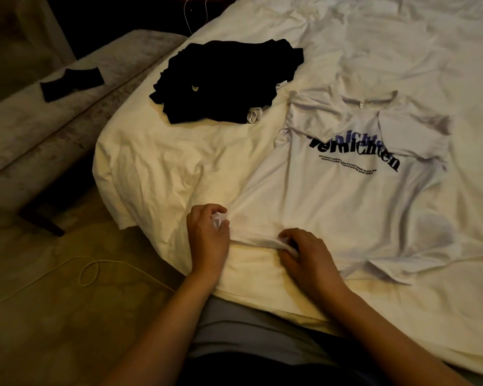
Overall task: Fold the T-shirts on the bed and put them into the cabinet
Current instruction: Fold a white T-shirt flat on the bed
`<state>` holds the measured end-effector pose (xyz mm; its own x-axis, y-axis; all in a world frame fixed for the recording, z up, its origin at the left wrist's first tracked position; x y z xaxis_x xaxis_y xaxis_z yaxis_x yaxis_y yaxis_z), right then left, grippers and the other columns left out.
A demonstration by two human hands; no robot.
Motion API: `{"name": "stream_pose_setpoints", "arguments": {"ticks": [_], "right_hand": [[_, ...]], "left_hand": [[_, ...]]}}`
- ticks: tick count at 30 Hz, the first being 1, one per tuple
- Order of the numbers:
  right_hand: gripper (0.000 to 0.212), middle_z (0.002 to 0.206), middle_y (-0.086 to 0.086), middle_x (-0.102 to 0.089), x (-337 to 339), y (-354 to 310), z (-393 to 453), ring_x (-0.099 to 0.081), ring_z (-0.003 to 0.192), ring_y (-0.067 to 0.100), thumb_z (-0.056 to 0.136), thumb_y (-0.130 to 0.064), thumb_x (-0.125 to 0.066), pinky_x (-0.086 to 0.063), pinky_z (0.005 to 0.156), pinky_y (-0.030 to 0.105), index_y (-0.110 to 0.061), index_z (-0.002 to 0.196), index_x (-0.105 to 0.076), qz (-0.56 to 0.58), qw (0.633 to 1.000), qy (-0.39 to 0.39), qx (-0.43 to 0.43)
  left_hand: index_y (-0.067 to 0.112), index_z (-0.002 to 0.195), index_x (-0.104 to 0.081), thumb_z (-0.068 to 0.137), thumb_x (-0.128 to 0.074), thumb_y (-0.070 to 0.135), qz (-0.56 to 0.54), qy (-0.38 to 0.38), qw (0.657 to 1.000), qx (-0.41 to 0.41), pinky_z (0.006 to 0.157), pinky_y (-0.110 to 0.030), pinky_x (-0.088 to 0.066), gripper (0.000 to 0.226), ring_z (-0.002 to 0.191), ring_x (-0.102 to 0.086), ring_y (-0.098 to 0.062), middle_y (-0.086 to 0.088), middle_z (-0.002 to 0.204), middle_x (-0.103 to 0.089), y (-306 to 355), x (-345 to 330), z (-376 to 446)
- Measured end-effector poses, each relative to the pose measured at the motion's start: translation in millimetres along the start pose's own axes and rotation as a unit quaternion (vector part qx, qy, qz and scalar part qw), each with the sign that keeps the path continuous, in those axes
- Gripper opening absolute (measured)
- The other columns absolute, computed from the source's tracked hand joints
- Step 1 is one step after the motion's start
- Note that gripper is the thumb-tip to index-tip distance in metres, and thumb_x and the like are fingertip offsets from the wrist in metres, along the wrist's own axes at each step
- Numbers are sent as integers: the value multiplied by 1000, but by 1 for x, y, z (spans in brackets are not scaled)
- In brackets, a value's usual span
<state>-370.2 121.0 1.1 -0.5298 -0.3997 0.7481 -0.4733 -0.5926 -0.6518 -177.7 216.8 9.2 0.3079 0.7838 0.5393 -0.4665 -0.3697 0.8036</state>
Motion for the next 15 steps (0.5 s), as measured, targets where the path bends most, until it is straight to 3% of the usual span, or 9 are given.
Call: {"name": "stream_pose_setpoints", "arguments": {"ticks": [3, 6, 8, 10, 15], "right_hand": [[28, 102, -15, -59, 3, 6, -7, -53, 90, 6, 89, -26, -71, -38, 82, 23, -24, 116, -62, -4, 1000, 2, -16], [33, 103, -10, -64, 8, 12, -14, -58, 90, 10, 84, -34, -76, -41, 81, 25, -24, 113, -65, -37, 999, 14, -1], [36, 100, -6, -65, 14, 20, -20, -59, 89, 16, 77, -38, -79, -42, 76, 30, -24, 108, -65, -77, 997, 22, 22], [37, 102, -6, -61, 22, 29, -28, -56, 92, 17, 74, -33, -81, -41, 76, 31, -25, 106, -65, -112, 994, 8, 11], [18, 92, -5, -64, 45, 40, -38, -59, 86, 21, 82, -18, -74, -40, 71, 33, -22, 99, -68, -132, 990, 24, -29]], "left_hand": [[23, 87, -70, 71, -61, -1, 64, -30, 979, -194, 88, -34, -37, 30, 101, -55, -14, 8, 99, -64, 17, -8, -12], [22, 93, -74, 77, -58, 24, 42, -217, 924, -311, 90, -37, -38, 23, 100, -59, -13, 9, 97, -68, 33, -22, -28], [24, 103, -75, 75, -62, 41, 81, -288, 898, -323, 93, -33, -36, 35, 104, -57, -12, 9, 104, -68, 31, -34, -38], [25, 106, -73, 75, -62, 48, 123, -310, 888, -317, 92, -31, -34, 40, 103, -56, -14, 8, 104, -65, 25, -43, -40], [24, 97, -70, 91, -50, 31, 126, -286, 893, -324, 82, -29, -32, 22, 81, -58, -16, 10, 86, -66, 28, -43, -27]]}}
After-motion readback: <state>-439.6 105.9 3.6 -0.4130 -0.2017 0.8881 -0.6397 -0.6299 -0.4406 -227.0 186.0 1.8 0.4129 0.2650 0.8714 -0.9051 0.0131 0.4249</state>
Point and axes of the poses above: each hand's wrist, its own z-axis towards the middle knuckle, its own x-axis out of the back of the hand, y = z × x, the point moved 1 cm from there along z, towards the middle knuckle
